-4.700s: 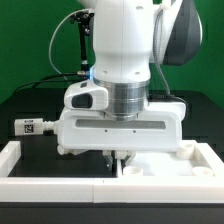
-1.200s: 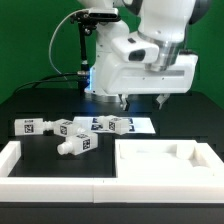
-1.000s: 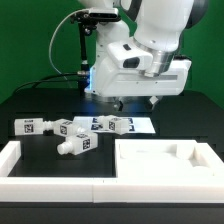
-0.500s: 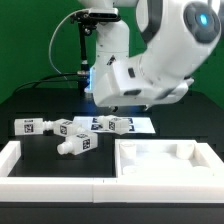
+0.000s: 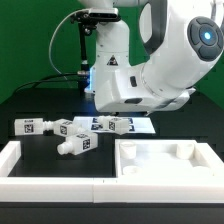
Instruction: Assemble one leg
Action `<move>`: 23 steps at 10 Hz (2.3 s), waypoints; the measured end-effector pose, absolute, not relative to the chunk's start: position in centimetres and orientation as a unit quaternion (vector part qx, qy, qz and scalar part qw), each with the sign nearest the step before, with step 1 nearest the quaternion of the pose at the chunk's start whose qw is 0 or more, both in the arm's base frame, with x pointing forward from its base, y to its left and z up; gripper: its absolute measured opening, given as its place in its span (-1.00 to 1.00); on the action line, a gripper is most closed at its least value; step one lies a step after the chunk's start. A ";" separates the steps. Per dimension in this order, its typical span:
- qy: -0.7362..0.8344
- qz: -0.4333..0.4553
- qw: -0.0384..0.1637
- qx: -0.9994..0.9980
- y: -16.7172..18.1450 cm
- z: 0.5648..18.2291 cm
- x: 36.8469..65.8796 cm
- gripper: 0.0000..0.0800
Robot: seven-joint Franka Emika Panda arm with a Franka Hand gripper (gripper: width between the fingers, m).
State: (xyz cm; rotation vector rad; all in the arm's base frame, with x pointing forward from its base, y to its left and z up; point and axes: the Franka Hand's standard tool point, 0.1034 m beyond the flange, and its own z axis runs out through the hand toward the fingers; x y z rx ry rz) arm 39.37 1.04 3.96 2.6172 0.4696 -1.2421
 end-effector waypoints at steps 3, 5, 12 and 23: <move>0.162 -0.440 0.100 0.877 0.3 3.4 38.6 0.62; 0.162 -0.440 0.100 0.877 0.2 3.4 38.6 0.62; 0.164 -0.443 0.099 0.876 0.0 2.2 37.8 0.40; 0.128 -0.399 0.101 0.902 0.8 4.7 40.3 -1.00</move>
Offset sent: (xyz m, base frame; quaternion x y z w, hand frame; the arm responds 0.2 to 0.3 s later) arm 0.0000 0.0000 0.0000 0.0000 0.0000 0.0000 1.0000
